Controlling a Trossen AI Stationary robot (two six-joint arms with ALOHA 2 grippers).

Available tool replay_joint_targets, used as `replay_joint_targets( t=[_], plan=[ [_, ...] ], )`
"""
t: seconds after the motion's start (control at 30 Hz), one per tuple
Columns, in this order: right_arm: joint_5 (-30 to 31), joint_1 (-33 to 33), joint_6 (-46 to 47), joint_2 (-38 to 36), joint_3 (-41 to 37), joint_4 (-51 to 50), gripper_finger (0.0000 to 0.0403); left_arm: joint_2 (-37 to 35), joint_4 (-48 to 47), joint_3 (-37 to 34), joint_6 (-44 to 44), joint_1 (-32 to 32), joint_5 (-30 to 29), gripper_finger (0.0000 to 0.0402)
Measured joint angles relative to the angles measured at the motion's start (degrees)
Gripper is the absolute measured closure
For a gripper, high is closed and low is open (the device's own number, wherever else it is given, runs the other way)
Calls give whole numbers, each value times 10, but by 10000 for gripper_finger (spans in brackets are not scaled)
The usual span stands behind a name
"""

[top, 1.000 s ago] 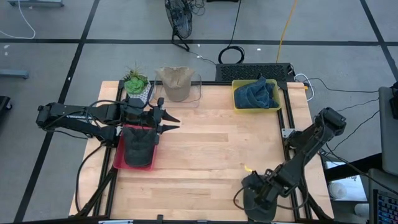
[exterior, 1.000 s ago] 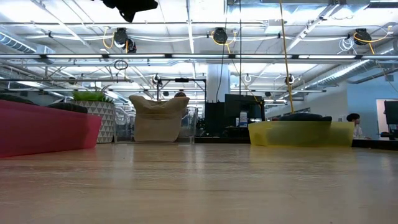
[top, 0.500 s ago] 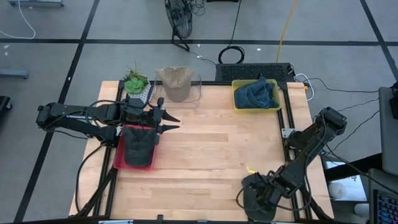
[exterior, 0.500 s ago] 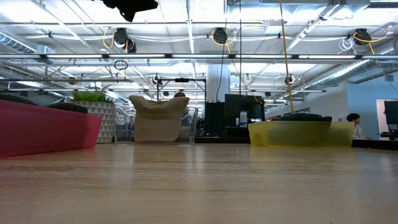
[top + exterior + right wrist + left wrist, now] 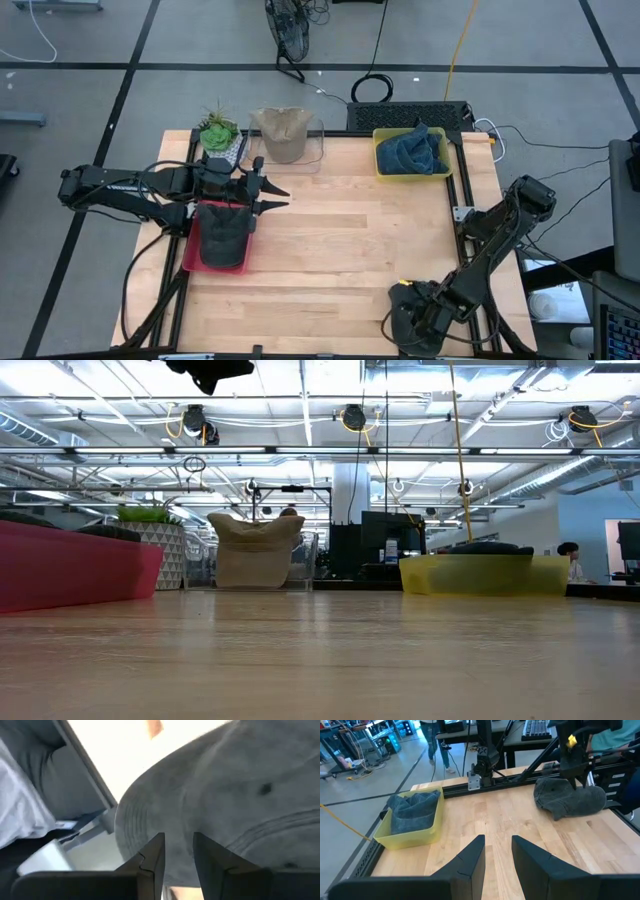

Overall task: Pick & Place hat
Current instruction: Put the black cap into the red bin

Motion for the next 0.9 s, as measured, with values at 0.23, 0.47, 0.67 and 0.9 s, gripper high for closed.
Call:
replay_joint_targets(
  t=[0.23, 0.47, 0.67, 0.9],
  plan=[
    [-57, 0, 40, -1, -64, 53, 326, 0, 0, 0, 2, 0, 0, 293],
    [-75, 0, -2, -2, -80, 52, 360, 0, 0, 0, 3, 0, 0, 293],
    [-69, -5, -19, -18, -80, 37, 395, 0, 4, 0, 3, 0, 0, 293],
    [-66, -9, 10, -64, -81, -22, 402, 0, 4, 0, 3, 0, 0, 293]
  ],
)
